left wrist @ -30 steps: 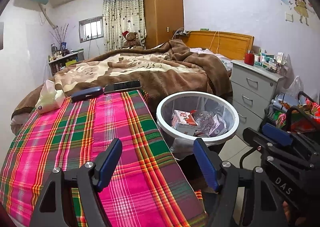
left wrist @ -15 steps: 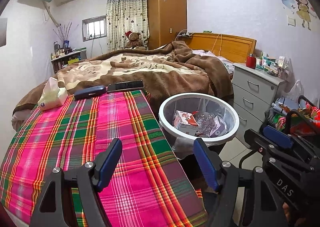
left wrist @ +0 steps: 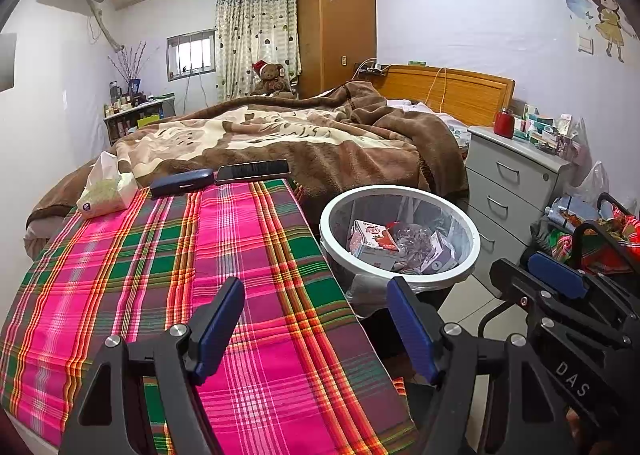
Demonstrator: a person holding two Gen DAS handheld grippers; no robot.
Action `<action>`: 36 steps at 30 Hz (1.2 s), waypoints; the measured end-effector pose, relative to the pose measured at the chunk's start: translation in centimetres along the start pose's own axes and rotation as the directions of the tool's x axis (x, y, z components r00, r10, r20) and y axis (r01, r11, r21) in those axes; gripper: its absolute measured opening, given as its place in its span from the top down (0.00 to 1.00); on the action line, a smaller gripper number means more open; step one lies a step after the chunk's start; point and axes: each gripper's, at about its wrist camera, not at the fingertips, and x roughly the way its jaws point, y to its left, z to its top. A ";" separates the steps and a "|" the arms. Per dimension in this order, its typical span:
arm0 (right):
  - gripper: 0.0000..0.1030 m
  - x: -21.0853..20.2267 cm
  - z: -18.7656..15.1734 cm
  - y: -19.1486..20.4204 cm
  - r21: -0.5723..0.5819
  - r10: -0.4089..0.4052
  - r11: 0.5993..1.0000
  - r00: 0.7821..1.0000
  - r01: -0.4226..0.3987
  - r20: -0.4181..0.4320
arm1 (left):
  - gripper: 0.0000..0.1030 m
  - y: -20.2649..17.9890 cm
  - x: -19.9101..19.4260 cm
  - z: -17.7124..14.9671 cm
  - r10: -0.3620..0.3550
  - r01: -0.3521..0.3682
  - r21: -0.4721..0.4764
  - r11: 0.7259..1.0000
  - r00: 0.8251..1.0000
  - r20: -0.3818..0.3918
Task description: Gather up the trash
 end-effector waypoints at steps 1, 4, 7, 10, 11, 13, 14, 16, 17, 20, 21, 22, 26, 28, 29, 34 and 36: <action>0.53 -0.1 0.0 0.0 0.001 0.001 1.000 1.000 -0.001 0.000 | 0.29 0.0 0.0 0.0 0.002 -0.002 -0.002 1.000 1.000 -0.001; 0.53 -0.1 0.0 0.0 -0.001 0.000 1.000 1.000 0.000 0.003 | 0.29 0.1 -0.1 0.0 0.003 -0.003 -0.003 1.000 1.000 -0.001; 0.53 -0.1 0.0 0.0 -0.002 0.001 1.000 1.000 -0.001 0.000 | 0.29 0.1 0.0 0.0 0.002 -0.002 -0.002 1.000 1.000 -0.002; 0.53 -0.1 0.1 0.1 -0.002 0.002 1.000 1.000 -0.002 -0.003 | 0.29 0.1 -0.1 0.0 0.003 -0.003 -0.003 1.000 1.000 -0.001; 0.53 -0.1 0.1 0.2 -0.002 0.004 1.000 1.000 -0.004 -0.003 | 0.29 0.1 0.0 0.0 0.003 -0.003 -0.004 1.000 1.000 -0.001; 0.53 -0.3 0.1 0.3 -0.004 0.004 1.000 1.000 -0.004 -0.002 | 0.29 0.1 -0.1 0.0 0.003 -0.003 -0.004 1.000 1.000 0.000; 0.53 -0.2 0.1 0.3 -0.003 0.004 1.000 1.000 -0.004 -0.003 | 0.29 0.1 -0.1 0.0 0.004 -0.004 -0.004 1.000 1.000 -0.001; 0.53 -0.3 0.1 0.3 -0.004 0.004 1.000 1.000 -0.004 -0.004 | 0.29 0.1 -0.1 0.0 0.003 -0.003 -0.004 1.000 1.000 -0.001; 0.53 -0.3 0.1 0.3 -0.002 0.004 1.000 1.000 -0.004 -0.003 | 0.29 0.1 -0.1 0.0 0.005 -0.005 -0.003 1.000 1.000 -0.001; 0.53 -0.3 0.1 0.3 -0.002 0.003 1.000 1.000 -0.003 -0.004 | 0.29 0.1 -0.1 0.1 0.003 -0.003 -0.005 1.000 1.000 0.000; 0.53 -0.3 0.1 0.3 -0.002 0.003 1.000 1.000 -0.003 -0.003 | 0.29 0.2 -0.1 0.1 0.003 -0.003 -0.005 1.000 1.000 0.000; 0.53 -0.3 0.1 0.4 -0.002 0.004 1.000 1.000 -0.004 -0.004 | 0.29 0.2 -0.1 0.1 0.002 -0.002 -0.006 1.000 1.000 0.000; 0.53 -0.3 0.1 0.4 -0.003 0.004 1.000 1.000 -0.004 -0.004 | 0.29 0.2 -0.1 0.1 0.002 -0.002 -0.006 1.000 1.000 0.000; 0.53 -0.4 0.1 0.4 0.000 0.002 1.000 1.000 -0.002 -0.003 | 0.29 0.2 -0.2 0.1 0.003 -0.003 -0.005 1.000 1.000 0.001; 0.53 -0.3 0.1 0.4 0.000 0.003 1.000 1.000 -0.003 -0.004 | 0.29 0.3 -0.2 0.1 0.002 -0.002 -0.006 1.000 1.000 0.001; 0.53 -0.3 0.1 0.4 -0.002 0.005 1.000 1.000 -0.005 -0.003 | 0.29 0.3 -0.2 0.2 0.001 -0.001 -0.009 1.000 1.000 -0.004; 0.53 -0.3 0.1 0.5 -0.005 0.005 1.000 1.000 -0.005 -0.004 | 0.29 0.3 -0.2 0.2 0.002 -0.002 -0.010 1.000 1.000 -0.003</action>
